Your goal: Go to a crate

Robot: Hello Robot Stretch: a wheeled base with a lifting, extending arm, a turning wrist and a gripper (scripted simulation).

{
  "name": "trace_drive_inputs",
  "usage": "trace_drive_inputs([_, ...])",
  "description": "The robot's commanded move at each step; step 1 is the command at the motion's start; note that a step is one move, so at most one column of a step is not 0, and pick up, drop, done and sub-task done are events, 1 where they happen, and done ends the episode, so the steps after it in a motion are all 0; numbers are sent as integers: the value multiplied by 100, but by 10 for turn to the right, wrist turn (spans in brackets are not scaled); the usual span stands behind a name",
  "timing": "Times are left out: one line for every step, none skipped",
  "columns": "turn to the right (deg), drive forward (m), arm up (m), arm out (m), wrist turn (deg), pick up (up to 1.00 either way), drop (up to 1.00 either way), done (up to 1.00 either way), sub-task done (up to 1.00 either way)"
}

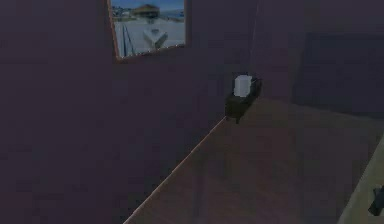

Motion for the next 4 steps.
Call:
trace_drive_inputs([90,0,0,0,0,0,0,0,0])
trace_drive_inputs([0,45,0,0,0,0,0,0,0])
trace_drive_inputs([270,0,0,0,0,0,0,0,0])
trace_drive_inputs([0,70,0,0,0,0,0,0,0])
